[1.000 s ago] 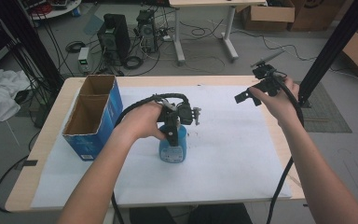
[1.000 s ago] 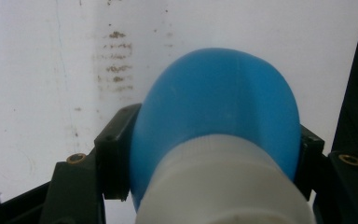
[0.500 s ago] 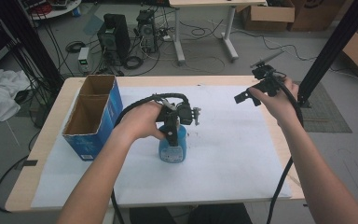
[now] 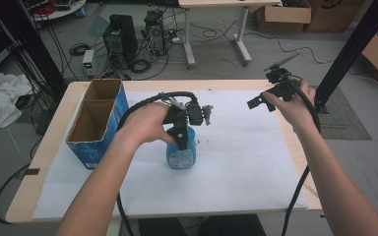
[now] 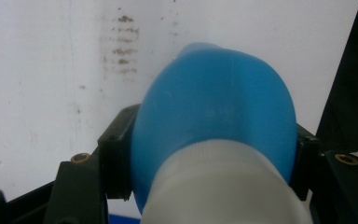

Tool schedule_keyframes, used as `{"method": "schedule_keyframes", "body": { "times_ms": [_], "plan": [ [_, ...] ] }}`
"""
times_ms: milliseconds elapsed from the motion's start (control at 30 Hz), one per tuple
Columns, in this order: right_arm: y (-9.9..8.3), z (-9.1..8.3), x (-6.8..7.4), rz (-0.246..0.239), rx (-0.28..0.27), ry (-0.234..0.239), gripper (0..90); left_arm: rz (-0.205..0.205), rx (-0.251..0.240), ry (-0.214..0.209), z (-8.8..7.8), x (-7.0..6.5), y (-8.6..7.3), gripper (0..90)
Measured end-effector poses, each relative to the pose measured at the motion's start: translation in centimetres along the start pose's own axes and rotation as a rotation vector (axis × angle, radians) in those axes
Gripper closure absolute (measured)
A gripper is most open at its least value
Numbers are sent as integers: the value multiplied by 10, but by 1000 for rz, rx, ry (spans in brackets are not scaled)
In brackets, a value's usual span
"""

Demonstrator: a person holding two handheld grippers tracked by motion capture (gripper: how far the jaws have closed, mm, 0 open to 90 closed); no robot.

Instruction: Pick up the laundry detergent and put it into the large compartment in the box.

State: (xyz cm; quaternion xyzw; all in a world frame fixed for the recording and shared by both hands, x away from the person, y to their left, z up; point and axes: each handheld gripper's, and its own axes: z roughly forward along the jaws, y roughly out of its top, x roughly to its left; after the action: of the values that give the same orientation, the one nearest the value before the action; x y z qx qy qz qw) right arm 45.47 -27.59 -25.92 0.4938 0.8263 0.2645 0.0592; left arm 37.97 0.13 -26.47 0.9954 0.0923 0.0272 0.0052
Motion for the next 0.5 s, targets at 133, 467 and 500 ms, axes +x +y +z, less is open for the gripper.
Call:
{"method": "schedule_keyframes", "body": {
  "times_ms": [133, 467, 500],
  "plan": [
    [0, 0, -1, 0, 0, -1, 165, -60, 8, -4, -15, 3, -1, 370],
    [-1, -1, -2, 3, 2, 2, 165, -285, 3, 21, -60, 17, -17, 371],
    [-1, -1, -2, 3, 1, 1, 165, -335, -3, 20, -69, 20, -22, 370]
  ]
}}
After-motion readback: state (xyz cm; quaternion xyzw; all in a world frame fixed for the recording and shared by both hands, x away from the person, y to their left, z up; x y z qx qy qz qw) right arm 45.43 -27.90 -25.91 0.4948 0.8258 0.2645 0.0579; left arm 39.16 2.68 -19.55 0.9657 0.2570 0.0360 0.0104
